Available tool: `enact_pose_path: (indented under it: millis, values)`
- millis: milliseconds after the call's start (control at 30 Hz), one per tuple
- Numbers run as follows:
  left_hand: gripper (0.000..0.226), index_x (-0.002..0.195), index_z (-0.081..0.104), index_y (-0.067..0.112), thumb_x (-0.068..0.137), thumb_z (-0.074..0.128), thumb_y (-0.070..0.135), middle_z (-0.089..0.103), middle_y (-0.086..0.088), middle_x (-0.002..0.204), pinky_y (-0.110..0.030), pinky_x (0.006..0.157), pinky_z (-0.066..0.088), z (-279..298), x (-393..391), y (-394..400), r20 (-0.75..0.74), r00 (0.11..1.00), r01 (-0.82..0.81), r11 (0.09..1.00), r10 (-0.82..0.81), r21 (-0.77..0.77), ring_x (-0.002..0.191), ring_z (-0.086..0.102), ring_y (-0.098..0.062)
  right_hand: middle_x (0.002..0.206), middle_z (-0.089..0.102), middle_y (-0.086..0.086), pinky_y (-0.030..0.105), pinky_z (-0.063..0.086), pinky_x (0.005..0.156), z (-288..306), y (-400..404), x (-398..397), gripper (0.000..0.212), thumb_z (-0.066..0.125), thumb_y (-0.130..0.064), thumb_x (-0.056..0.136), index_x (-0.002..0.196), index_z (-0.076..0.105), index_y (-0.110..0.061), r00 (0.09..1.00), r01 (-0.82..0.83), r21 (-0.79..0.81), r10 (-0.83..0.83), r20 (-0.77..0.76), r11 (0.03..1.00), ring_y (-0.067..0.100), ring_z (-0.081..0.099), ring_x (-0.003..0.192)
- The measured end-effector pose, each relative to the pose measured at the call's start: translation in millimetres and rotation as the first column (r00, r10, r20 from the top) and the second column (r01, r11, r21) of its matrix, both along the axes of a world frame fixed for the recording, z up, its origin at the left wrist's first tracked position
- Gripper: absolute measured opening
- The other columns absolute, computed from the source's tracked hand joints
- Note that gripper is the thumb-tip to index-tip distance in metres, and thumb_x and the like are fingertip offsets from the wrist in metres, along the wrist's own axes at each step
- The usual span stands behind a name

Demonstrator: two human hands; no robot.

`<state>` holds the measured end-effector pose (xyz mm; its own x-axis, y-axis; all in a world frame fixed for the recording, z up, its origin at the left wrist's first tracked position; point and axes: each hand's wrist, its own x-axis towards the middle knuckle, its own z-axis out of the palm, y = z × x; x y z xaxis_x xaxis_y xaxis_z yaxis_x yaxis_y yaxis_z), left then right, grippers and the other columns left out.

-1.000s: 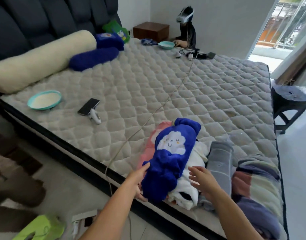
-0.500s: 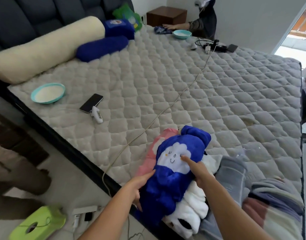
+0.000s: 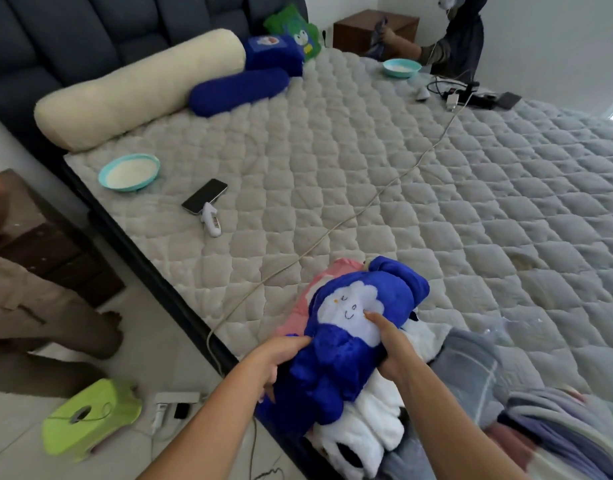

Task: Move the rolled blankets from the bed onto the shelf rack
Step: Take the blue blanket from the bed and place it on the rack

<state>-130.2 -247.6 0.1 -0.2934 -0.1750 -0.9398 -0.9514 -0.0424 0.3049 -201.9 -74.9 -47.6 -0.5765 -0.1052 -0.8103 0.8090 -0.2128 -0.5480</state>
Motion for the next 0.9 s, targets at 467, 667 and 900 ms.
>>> enact_pose_path:
  millis: [467, 667, 900]
  values:
    - [0.025, 0.101, 0.063, 0.022, 0.08, 0.071, 0.035, 0.07, -0.01, 0.098, -0.054, 0.094, 0.05, 70.4, 92.1, -45.2, -0.415, 0.88, -0.272, 0.961, 0.229, -0.046, 0.093, 0.065, -0.032, 0.109, 0.067, 0.001, 0.042, 0.051, 0.089, 77.9, -72.9, 55.4, 0.05, 0.075, -0.032, 0.071, 0.117, 0.056, -0.022, 0.965, -0.052, -0.154, 0.01, -0.262, 0.987, 0.023, 0.063, 0.098]
    - [0.026, 0.108, 0.06, 0.018, 0.086, 0.067, 0.031, 0.069, -0.006, 0.095, -0.029, 0.057, 0.052, 93.6, 246.8, -81.7, -0.544, 0.684, -0.592, 0.806, 0.486, -0.024, 0.08, 0.064, -0.021, 0.115, 0.069, 0.001, 0.041, 0.053, 0.088, 117.5, -153.9, 165.0, 0.071, 0.079, -0.04, 0.061, 0.126, 0.056, -0.02, 0.868, -0.417, -0.19, 0.328, -0.374, 0.889, 0.025, 0.065, 0.102]
    - [0.009, 0.095, 0.065, 0.019, 0.088, 0.063, 0.023, 0.072, -0.008, 0.095, -0.045, 0.074, 0.049, 85.0, 500.8, -77.8, -0.632, 0.37, -0.846, 0.528, 0.681, 0.075, 0.084, 0.065, -0.03, 0.114, 0.072, -0.003, 0.03, 0.054, 0.071, 145.1, -227.7, 379.9, 0.05, 0.073, -0.025, 0.075, 0.124, 0.062, -0.024, 0.551, -0.819, -0.207, 0.63, -0.548, 0.536, 0.019, 0.069, 0.101]
